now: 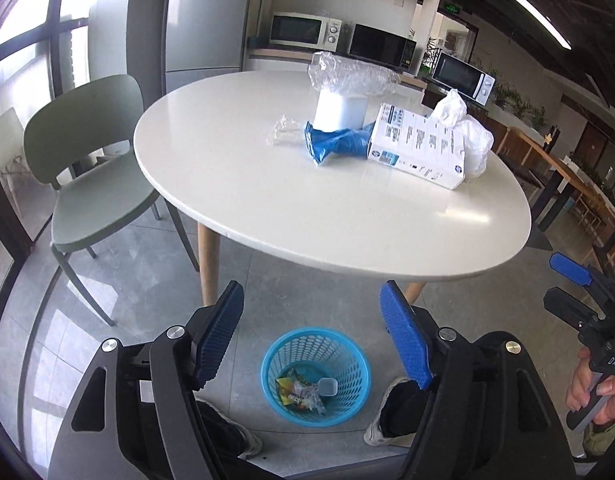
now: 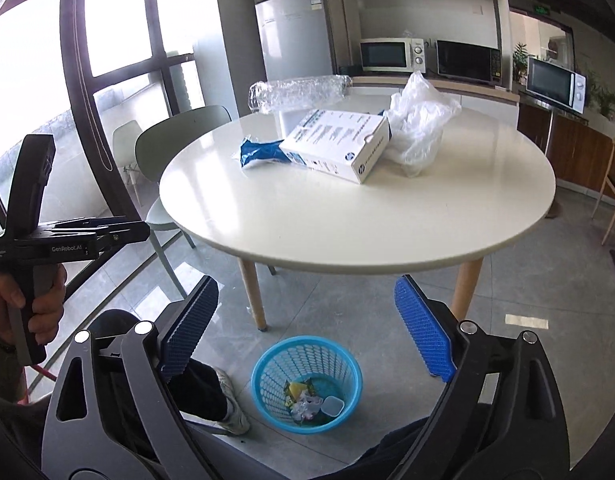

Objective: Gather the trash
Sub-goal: 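Raise both tools back toward the table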

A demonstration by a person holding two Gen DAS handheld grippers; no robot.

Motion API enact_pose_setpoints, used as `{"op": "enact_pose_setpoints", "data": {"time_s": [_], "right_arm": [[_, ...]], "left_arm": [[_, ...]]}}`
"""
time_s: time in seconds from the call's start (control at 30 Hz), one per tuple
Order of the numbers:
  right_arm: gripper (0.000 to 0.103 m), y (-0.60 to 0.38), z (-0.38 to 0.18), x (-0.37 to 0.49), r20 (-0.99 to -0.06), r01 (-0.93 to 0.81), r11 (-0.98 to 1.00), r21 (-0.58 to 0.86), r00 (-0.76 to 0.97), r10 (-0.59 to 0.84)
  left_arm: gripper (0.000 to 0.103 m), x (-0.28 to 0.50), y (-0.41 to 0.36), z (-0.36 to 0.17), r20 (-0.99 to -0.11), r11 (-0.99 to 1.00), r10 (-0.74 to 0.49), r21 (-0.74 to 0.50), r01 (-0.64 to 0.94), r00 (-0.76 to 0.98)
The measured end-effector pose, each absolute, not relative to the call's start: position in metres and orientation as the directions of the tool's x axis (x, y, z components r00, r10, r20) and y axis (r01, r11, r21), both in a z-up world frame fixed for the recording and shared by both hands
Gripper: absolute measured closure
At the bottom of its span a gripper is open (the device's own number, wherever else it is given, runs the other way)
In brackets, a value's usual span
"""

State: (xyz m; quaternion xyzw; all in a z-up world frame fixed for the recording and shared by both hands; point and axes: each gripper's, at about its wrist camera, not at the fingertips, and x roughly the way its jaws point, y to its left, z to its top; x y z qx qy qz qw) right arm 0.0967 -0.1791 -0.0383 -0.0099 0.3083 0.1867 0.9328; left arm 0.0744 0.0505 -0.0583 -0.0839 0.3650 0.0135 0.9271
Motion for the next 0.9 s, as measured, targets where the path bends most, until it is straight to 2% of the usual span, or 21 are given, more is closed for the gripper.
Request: {"op": "enact_pose_setpoints", "data": {"time_s": [0.33,0.53,0.8,0.9], "right_arm": [[0.009,-0.170,0.004,0.123,-0.532,-0.448,0.894,-0.031,0.764,0.364],[0.009,-0.164,0.016,0.148,-0.552,-0.524,0.845,-0.107,0.738,0.388],[0.009,-0.152,0.020,0.184,-0.589,-0.623,0.760,-0.186,0.689,0.422],[0.009,-0.146,0.015,0.197,-0.609,-0.646,0.728,-0.228,0.679,0.411]], "left_arm": [[0.030,0.100,0.056,-0.007,-0.605,0.994,0.017,-0.076,-0.079,0.796],[0.027,0.129,0.055,0.018,-0.581,0.998,0.026,-0.027,-0.051,0.813],[0.023,0.170,0.054,0.026,-0.593,0.999,0.042,0.049,-0.016,0.804],[0.019,0.181,0.055,0.030,-0.593,0.999,0.025,0.047,0.003,0.805]]}}
